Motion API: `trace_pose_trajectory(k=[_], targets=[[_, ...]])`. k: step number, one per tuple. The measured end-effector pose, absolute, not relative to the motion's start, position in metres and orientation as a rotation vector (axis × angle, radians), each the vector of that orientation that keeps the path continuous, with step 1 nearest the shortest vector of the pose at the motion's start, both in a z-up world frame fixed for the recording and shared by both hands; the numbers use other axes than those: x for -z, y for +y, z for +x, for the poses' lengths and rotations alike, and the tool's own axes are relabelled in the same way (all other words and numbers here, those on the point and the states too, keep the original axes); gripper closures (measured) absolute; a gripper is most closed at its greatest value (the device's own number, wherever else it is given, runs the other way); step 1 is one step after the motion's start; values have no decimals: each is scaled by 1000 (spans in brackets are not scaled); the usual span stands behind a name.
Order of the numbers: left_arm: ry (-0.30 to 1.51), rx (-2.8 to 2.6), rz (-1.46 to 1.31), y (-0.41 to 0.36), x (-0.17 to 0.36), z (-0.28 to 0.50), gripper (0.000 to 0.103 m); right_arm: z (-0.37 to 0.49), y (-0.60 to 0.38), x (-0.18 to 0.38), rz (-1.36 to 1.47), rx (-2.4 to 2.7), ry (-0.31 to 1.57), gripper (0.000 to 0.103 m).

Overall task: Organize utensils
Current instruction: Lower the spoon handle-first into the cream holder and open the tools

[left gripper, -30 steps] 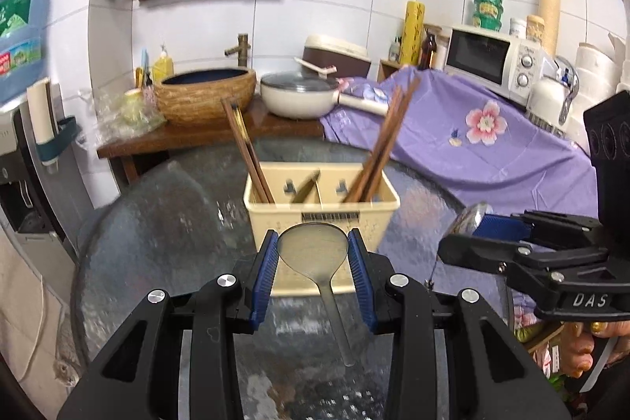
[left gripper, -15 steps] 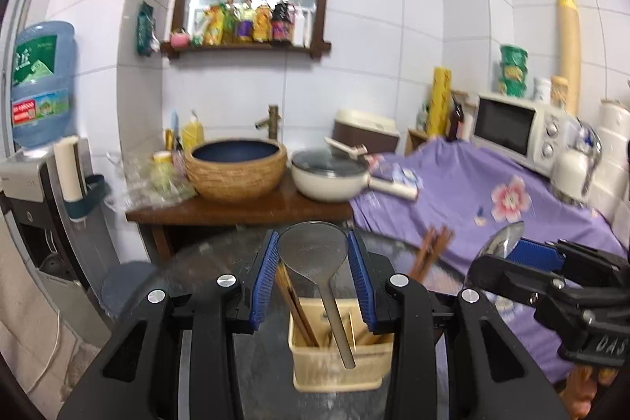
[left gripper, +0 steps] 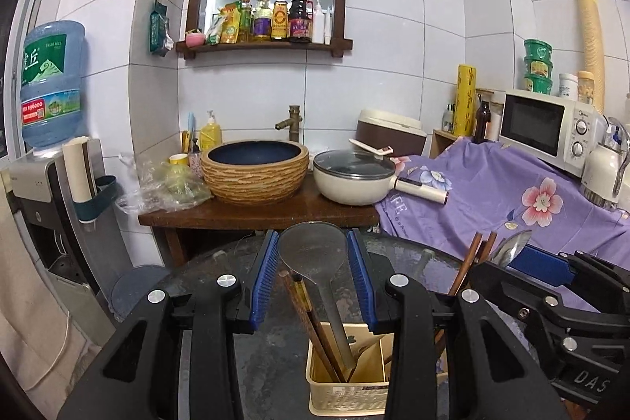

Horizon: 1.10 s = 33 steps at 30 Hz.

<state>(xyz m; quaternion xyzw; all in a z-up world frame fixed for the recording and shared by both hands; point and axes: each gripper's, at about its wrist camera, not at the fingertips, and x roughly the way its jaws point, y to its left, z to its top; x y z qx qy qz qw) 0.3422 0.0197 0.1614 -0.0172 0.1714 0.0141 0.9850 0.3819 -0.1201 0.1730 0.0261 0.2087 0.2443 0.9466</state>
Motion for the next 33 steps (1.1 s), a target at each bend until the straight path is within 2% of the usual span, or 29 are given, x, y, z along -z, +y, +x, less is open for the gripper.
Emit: trace_pose_trajectory(k=[20, 29, 33], targets=[[501, 8, -65, 21, -85, 353, 68, 396, -121, -86, 46, -447, 540, 56], [532, 15, -84, 28, -70, 355, 67, 394, -127, -82, 57, -449, 526, 56], [528, 21, -87, 29, -69, 352, 64, 394, -133, -85, 82, -445, 511, 49]])
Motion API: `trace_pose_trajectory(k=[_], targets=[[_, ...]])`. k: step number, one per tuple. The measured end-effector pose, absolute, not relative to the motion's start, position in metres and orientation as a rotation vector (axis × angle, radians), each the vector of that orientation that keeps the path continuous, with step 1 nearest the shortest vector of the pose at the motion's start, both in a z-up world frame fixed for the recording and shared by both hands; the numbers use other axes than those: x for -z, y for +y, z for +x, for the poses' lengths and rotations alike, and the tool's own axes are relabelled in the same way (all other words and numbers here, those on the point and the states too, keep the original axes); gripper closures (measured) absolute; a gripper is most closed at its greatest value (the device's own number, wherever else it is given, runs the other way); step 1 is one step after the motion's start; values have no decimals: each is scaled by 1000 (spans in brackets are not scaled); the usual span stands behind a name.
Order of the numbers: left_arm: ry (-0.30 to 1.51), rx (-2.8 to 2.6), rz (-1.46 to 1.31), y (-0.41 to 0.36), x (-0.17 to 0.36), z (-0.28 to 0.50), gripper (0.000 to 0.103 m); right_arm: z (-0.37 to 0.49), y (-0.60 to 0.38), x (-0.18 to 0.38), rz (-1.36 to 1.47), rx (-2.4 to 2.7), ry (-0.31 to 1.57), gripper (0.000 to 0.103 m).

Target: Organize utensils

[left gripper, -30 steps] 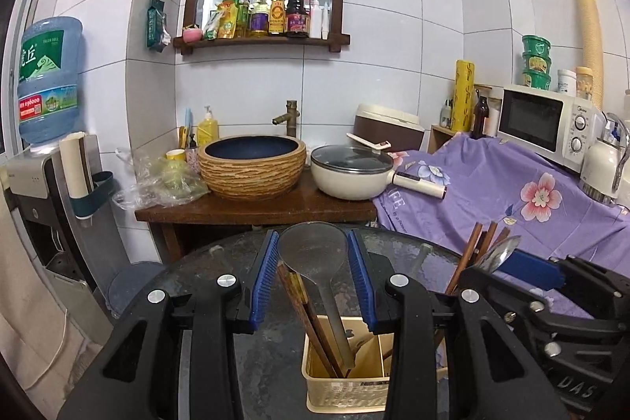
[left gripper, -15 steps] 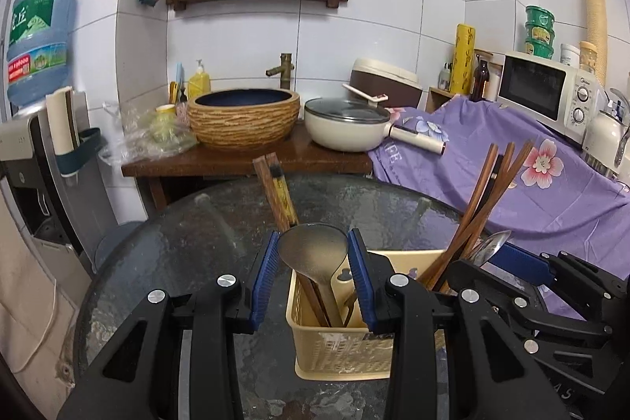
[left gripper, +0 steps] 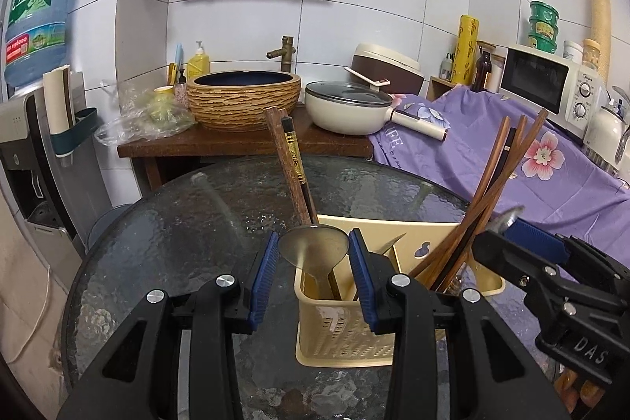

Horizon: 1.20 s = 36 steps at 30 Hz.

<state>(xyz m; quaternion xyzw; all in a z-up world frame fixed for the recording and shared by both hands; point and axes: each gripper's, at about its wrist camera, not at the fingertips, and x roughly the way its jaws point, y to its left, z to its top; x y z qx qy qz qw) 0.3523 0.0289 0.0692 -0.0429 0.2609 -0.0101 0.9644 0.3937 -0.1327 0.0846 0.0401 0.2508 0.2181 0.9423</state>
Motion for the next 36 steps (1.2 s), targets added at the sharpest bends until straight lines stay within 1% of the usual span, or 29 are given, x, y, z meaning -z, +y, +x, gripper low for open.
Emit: trace_pose_trajectory(k=[2, 4, 5, 6, 8, 9, 10, 11, 14, 15, 17, 21, 28, 31, 36], targets=[[522, 20, -91, 30, -70, 349, 58, 392, -136, -87, 96, -452, 507, 48], [516, 28, -105, 31, -72, 343, 55, 389, -138, -90, 109, -460, 499, 41], [511, 32, -110, 32, -73, 339, 52, 387, -140, -91, 115, -464, 491, 37], [505, 33, -113, 32, -74, 336, 49, 383, -141, -93, 118, -468, 479, 37], [487, 32, -116, 33, -76, 324, 38, 375, -144, -96, 111, -467, 461, 37], [480, 31, -116, 33, -76, 320, 35, 371, -147, -97, 109, -470, 457, 35], [469, 28, -116, 35, -76, 312, 28, 367, -149, -97, 109, -472, 455, 32], [459, 22, -119, 36, -75, 303, 20, 364, -151, -97, 112, -471, 454, 27], [445, 12, -140, 43, -68, 278, 8, 344, -166, -89, 143, -458, 459, 23], [443, 11, -146, 45, -66, 272, 7, 338, -170, -86, 149, -460, 462, 18], [443, 7, -150, 49, -55, 250, 7, 320, -179, -77, 155, -447, 461, 12], [424, -18, -161, 54, -31, 205, 7, 280, -192, -51, 127, -409, 451, 6], [407, -66, -179, 52, 7, 130, 7, 200, -193, -13, 53, -415, 431, 6], [388, -93, -112, 35, 10, 101, 6, 165, -195, -9, 52, -423, 398, 6], [335, -102, -55, 14, 0, 57, 6, 107, -207, -20, 65, -430, 298, 6]])
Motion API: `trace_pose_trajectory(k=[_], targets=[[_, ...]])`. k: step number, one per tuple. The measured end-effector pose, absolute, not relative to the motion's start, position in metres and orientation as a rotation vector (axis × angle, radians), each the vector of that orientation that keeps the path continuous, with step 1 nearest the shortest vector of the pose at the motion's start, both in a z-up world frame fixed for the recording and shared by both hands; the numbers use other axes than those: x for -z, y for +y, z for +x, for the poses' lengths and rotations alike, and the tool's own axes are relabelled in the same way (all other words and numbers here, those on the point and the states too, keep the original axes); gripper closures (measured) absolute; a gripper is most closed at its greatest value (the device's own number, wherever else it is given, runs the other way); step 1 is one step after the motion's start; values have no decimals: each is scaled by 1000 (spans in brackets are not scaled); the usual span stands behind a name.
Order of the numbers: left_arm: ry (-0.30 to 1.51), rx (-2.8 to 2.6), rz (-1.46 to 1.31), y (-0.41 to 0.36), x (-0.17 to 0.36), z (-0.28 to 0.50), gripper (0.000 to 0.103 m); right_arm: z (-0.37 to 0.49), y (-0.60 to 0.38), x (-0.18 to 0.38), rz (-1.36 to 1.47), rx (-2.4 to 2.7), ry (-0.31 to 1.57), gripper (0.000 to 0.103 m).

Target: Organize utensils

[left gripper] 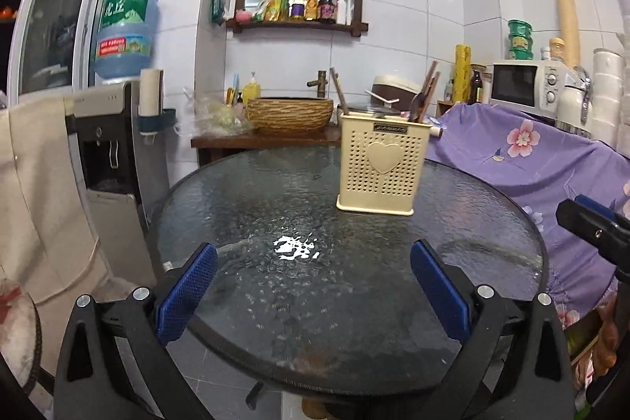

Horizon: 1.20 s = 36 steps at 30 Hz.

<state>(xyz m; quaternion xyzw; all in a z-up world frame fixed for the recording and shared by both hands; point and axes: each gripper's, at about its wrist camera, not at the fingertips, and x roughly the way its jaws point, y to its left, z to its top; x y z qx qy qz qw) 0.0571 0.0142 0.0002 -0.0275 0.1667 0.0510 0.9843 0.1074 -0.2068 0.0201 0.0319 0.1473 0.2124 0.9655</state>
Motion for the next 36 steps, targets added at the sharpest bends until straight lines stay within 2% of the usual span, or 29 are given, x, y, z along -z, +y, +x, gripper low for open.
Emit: trace_pose_trajectory(k=[13, 19, 36], targets=[[320, -127, -54, 12, -15, 2, 6, 25, -204, -36, -38, -389, 167, 6], [278, -151, -31, 8, -19, -8, 6, 23, -200, -35, -29, -409, 189, 6], [307, -125, -30, 7, -14, -7, 6, 29, -203, -31, 5, -413, 220, 6]])
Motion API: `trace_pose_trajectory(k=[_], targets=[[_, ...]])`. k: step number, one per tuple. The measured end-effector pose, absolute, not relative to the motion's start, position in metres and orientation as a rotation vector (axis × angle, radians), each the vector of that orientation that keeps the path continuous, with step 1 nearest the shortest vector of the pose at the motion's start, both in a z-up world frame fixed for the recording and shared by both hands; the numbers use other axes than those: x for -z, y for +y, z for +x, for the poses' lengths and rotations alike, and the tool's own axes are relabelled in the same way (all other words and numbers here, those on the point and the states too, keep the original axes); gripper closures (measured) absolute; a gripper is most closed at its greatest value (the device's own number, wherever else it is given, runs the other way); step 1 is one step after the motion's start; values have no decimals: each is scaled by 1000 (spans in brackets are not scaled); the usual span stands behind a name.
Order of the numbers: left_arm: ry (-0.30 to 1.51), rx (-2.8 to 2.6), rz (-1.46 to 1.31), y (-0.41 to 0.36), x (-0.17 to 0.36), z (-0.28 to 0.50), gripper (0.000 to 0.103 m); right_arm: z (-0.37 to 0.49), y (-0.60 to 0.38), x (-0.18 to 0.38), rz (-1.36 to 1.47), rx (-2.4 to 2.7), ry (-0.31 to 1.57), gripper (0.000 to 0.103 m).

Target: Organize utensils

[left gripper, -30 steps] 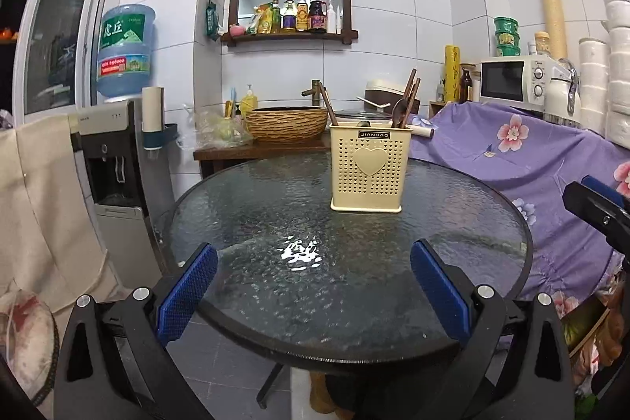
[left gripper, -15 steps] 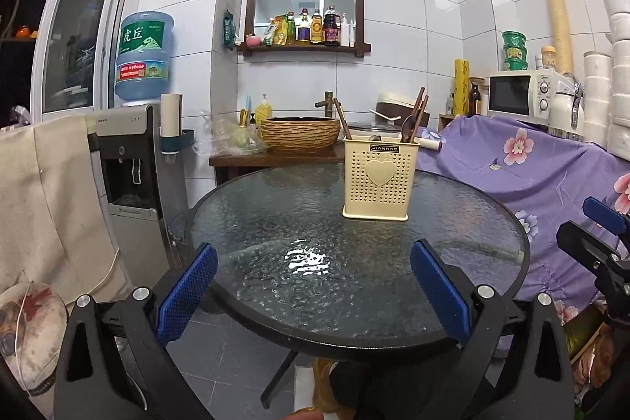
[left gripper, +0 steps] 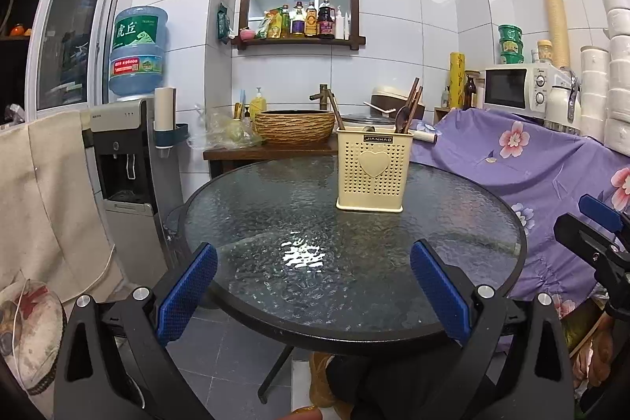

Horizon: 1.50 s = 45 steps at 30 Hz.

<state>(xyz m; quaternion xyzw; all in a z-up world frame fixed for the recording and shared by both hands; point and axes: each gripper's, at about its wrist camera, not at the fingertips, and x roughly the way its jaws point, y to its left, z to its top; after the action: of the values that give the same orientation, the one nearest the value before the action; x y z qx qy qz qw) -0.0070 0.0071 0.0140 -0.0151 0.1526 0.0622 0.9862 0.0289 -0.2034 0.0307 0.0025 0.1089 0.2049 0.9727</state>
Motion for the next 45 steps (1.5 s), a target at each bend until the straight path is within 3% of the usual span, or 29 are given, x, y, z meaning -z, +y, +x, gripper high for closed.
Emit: trace_pose_trajectory(k=[45], targets=[[323, -106, -59, 10, -11, -7, 6, 29, -204, -26, -3, -429, 233, 6]])
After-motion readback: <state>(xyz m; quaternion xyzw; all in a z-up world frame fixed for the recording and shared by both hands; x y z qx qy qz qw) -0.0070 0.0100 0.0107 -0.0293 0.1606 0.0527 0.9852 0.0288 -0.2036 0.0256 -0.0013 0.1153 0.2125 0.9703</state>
